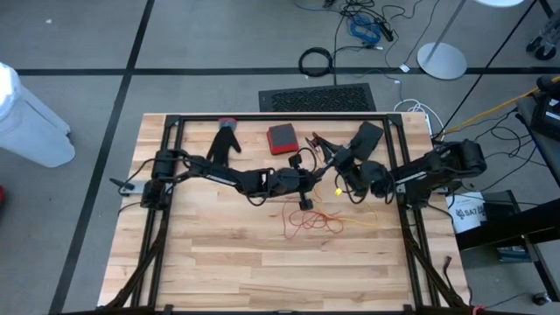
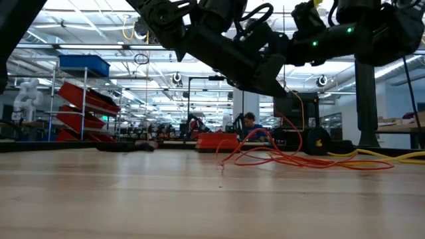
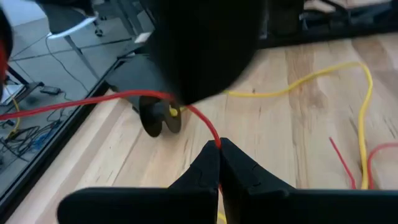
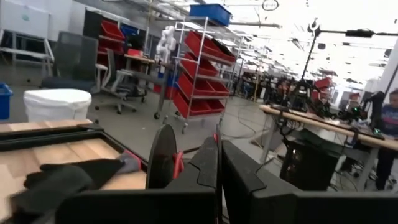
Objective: Coil cords
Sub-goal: Coil the red wire onto the spool
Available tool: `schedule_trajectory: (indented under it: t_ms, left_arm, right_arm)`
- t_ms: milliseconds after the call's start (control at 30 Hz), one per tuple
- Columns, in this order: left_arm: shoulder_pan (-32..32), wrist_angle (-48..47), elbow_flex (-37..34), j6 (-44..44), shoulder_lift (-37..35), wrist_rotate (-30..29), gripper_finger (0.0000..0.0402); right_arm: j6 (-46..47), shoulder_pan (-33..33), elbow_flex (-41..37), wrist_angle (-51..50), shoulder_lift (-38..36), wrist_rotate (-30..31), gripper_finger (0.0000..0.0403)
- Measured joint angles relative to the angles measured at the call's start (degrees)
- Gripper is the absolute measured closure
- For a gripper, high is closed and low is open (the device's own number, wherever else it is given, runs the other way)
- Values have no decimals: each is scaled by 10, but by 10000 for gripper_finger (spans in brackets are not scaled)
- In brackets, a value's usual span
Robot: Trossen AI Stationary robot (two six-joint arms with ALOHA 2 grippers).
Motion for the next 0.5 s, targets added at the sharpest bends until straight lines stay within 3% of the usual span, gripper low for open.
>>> schedule_trajectory:
  t_ms: [500]
  left_arm:
    - [-4,-94,10,61,-57,-66,402]
  right_arm:
    - [10,-2,0,-15,22,-14,403]
